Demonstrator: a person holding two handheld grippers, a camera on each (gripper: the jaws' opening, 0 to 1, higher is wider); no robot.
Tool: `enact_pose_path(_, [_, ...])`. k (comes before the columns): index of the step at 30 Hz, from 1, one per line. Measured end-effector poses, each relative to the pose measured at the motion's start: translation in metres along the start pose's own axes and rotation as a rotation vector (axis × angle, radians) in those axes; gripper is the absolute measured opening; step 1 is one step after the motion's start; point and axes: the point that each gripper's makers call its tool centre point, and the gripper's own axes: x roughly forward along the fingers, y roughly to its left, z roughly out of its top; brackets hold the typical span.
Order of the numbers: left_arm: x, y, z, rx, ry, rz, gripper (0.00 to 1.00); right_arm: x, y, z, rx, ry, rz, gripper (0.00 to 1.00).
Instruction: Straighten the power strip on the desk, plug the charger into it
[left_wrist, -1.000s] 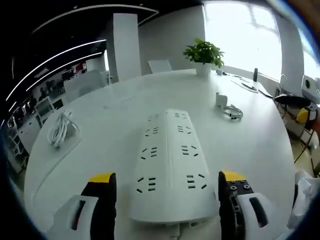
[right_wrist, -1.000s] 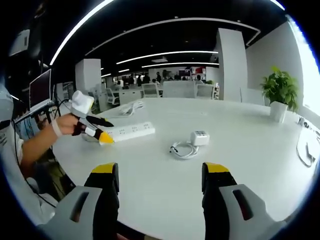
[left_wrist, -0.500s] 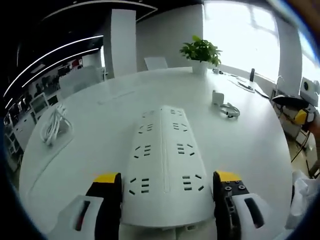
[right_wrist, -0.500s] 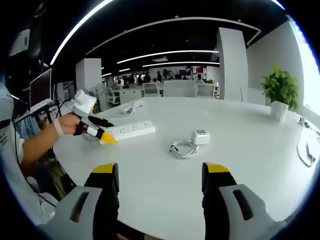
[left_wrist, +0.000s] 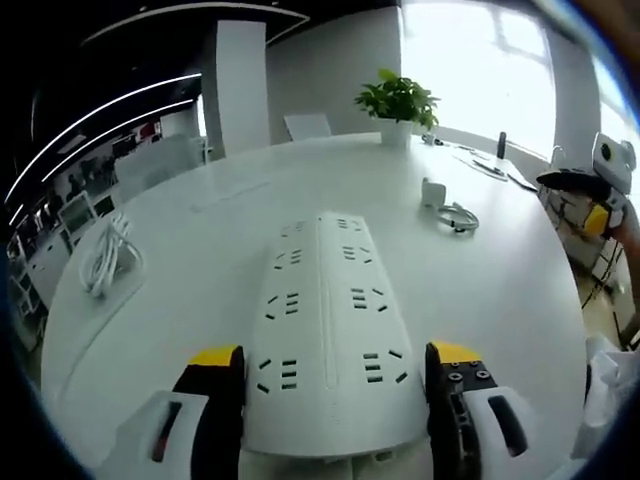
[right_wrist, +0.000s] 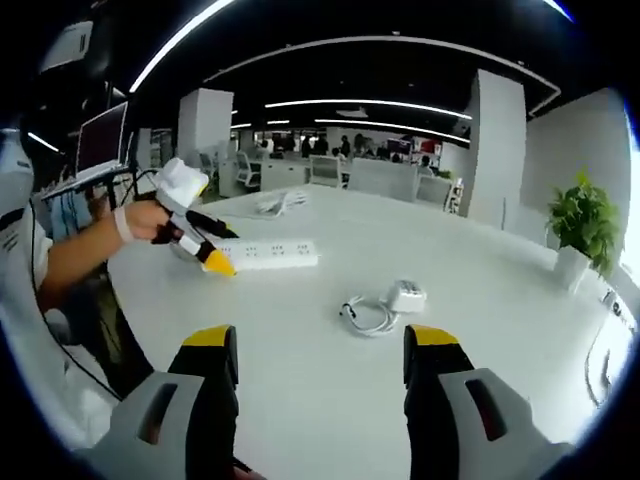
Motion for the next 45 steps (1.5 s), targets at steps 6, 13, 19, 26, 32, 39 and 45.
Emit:
enact_pose_path(6, [0.000,0.000,0.000,0.001,0.000,-0.002,0.75,0.024,-0.003,0.015,-0.193,0.047,0.141,0.66])
enact_pose_path(13, [0.001,0.000,0.001,0.000,-0.003,-0.004,0.75,0.048,0.004,0.040,-0.310,0.026,0.289,0.66])
enact_pose_path(19, [0.000,-0.001,0.001,-0.002,-0.009,-0.003,0.75,0.084,0.013,0.054,-0.462,0.043,0.403,0.69])
enact_pose_path(26, [0.000,-0.001,0.001,-0.002,-0.011,-0.007,0.75,0.135,0.025,0.061,-0.539,0.076,0.529,0.69])
enact_pose_path(32, [0.001,-0.001,0.001,-0.001,-0.009,-0.010,0.75,0.169,0.031,0.049,-0.660,0.164,0.593,0.69])
enact_pose_path(39, [0.002,-0.001,0.001,-0.003,-0.010,-0.012,0.75,0.207,0.028,0.043,-0.826,0.240,0.607,0.70])
enact_pose_path(45, [0.002,-0.002,0.001,-0.001,-0.009,-0.016,0.75,0.235,0.031,0.044,-0.921,0.291,0.648,0.71])
